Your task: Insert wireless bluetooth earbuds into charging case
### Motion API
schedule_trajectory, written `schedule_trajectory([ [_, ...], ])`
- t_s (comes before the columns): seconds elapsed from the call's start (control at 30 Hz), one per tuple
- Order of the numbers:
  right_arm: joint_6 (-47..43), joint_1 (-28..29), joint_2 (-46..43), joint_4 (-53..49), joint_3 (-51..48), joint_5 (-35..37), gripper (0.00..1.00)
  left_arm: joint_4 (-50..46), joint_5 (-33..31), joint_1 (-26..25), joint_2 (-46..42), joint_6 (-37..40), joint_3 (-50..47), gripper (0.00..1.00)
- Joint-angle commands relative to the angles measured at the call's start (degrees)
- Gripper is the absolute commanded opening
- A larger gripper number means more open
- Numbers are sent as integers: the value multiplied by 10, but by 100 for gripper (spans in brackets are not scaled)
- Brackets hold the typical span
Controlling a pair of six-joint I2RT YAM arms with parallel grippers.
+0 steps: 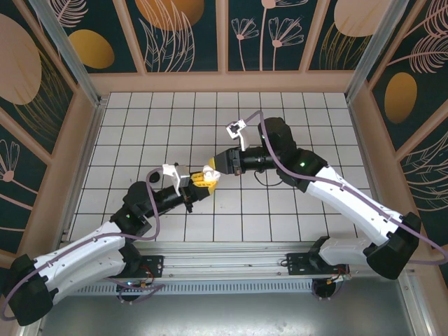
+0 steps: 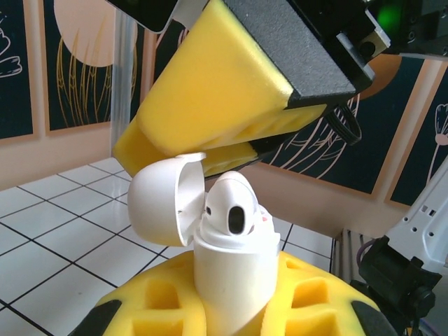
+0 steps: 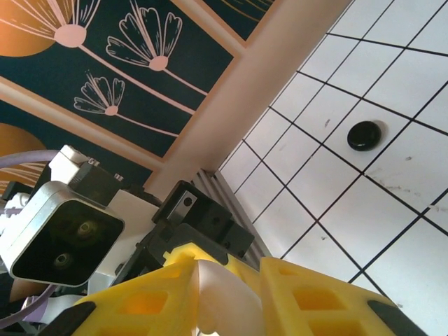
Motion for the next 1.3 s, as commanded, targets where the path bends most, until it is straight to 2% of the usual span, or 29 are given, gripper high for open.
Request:
schedule_trajectory([
  [0.0, -13, 8, -29, 7, -22, -71, 26, 40, -34, 2, -14, -16, 3, 0],
  [0.13, -23, 18, -55, 1, -40, -92, 23, 38, -61, 1, -31, -25, -5, 0],
  [0.33, -33, 30, -95, -6, -53, -95, 23, 28, -64, 1, -33, -33, -4, 0],
  [0.57, -43, 19, -116, -30, -46, 25, 25, 23, -67, 1, -30, -41, 0, 0],
  [0.83, -23, 0, -116, -63, -60, 159, 25, -125, -115, 6, 2, -93, 68, 0],
  [0.93, -2, -11, -117, -58, -82, 190, 26, -180, -141, 29, 31, -136, 90, 0],
  [1.07, 21, -15, -110, -46, -112, 217, 29, -185, -82, 103, 70, -200, 86, 0],
  [1.27, 39, -17, -90, -48, -143, 247, 33, -179, -28, 144, 160, -218, 87, 0],
])
